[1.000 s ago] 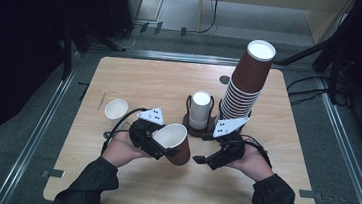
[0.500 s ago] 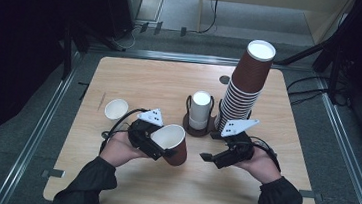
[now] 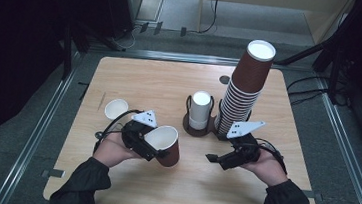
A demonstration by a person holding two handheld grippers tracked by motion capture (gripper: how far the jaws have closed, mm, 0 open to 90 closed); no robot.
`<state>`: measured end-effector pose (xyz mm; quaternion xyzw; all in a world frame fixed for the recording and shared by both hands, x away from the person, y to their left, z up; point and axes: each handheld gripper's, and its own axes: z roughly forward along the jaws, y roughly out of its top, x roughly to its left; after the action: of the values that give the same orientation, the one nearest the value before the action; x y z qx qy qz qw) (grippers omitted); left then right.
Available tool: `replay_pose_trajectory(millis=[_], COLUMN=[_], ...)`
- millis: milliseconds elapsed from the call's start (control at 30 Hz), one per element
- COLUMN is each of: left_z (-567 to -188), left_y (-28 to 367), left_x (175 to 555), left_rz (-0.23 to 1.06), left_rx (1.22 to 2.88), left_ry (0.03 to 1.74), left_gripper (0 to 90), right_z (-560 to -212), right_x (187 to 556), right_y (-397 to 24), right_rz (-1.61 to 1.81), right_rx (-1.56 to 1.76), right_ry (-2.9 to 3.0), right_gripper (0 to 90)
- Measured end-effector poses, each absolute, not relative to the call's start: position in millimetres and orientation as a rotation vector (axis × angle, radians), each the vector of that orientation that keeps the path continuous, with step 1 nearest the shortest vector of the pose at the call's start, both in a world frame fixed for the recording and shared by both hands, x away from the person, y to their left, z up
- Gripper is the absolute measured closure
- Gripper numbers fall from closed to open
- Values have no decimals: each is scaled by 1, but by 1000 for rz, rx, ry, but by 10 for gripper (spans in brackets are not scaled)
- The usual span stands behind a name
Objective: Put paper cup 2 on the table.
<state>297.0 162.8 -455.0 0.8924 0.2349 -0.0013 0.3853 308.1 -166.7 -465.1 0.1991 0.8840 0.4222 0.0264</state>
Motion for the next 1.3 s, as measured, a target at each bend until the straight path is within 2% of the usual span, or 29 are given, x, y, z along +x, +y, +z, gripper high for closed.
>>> replay_pose_trajectory(millis=[1300], left_z=[-455], left_y=[243], left_x=[278], left_rz=[94], left_rx=[2208], left_ry=[790], left_gripper=[131], right_z=[-469], right_x=[320], right_y=[-157], right_rz=[1267], right_rx=[550], right_ry=[2779], right_gripper=[197])
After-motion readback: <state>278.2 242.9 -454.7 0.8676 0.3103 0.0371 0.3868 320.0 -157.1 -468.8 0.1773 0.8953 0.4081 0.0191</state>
